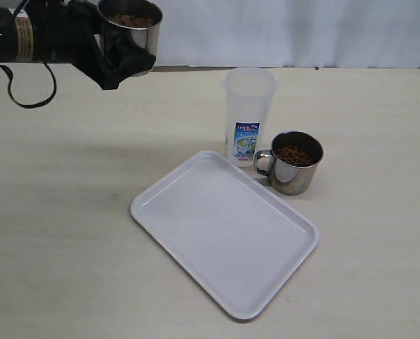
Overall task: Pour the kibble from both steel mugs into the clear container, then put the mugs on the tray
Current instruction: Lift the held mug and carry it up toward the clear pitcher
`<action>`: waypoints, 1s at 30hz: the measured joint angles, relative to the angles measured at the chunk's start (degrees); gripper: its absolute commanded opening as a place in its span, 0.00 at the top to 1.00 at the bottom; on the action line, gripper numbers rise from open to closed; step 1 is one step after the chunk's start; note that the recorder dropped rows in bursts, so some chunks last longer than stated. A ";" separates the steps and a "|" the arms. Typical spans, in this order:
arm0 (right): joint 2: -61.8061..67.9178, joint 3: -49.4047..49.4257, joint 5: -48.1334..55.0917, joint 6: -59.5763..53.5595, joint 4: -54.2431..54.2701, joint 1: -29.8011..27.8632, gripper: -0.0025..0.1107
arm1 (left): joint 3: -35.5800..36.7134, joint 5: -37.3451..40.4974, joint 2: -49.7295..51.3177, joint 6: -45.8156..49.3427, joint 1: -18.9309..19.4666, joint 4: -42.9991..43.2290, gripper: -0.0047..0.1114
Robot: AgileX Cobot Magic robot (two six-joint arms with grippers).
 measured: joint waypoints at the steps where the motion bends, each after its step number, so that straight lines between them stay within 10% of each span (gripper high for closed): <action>1: 0.00 0.00 0.00 0.00 0.00 0.00 0.93 | -0.94 0.27 0.00 -0.65 -0.72 0.91 0.96; 30: 0.00 0.00 0.00 0.00 0.00 0.00 0.93 | -13.36 19.66 5.82 -9.71 -13.94 13.92 0.96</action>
